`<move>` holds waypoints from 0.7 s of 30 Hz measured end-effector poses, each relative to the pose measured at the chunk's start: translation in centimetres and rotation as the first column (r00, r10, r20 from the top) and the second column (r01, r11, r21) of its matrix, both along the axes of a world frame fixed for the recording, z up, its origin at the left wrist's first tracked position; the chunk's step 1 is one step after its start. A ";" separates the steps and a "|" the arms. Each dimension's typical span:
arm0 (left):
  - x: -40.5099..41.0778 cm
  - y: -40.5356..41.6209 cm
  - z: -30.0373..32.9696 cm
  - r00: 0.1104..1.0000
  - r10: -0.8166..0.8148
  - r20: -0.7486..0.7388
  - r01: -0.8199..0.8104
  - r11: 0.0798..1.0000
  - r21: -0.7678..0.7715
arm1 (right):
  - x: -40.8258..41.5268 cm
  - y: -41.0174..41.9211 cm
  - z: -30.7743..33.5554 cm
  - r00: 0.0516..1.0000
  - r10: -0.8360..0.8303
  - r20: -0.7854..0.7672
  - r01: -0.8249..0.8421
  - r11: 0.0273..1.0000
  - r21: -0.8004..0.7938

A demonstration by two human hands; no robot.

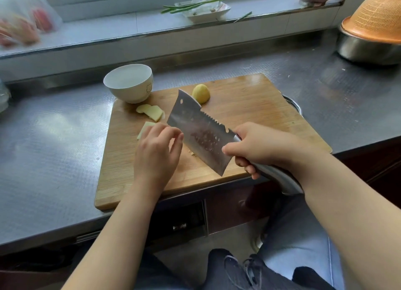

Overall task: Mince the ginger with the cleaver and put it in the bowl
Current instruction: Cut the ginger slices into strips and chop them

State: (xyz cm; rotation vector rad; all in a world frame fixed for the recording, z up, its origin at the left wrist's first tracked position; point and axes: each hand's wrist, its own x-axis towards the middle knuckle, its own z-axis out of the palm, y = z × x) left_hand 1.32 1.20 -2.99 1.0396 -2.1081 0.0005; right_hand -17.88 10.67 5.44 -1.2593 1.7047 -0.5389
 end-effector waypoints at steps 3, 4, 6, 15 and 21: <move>0.1 -0.3 -0.7 0.999 0.031 -0.020 -0.030 0.999 0.043 | -0.3 -0.2 0.0 0.998 0.058 -0.036 -0.058 0.998 0.007; 0.1 -0.3 -0.7 0.999 0.035 -0.027 -0.034 0.998 0.053 | -0.4 -0.3 -0.1 0.997 0.066 -0.043 -0.065 0.998 0.009; 0.1 -0.4 -0.7 0.999 0.037 -0.028 -0.035 0.997 0.068 | -0.5 -0.4 -0.2 0.996 0.077 -0.053 -0.076 0.997 0.019; 0.0 -0.8 -0.4 0.999 0.033 0.000 -0.033 0.989 0.145 | -3.4 -1.3 0.1 0.998 -0.034 -0.054 0.035 0.999 0.030; -0.3 -1.8 0.0 0.999 0.025 0.023 -0.028 0.987 0.156 | -6.8 -2.1 0.3 0.989 -0.108 -0.103 0.111 0.994 0.025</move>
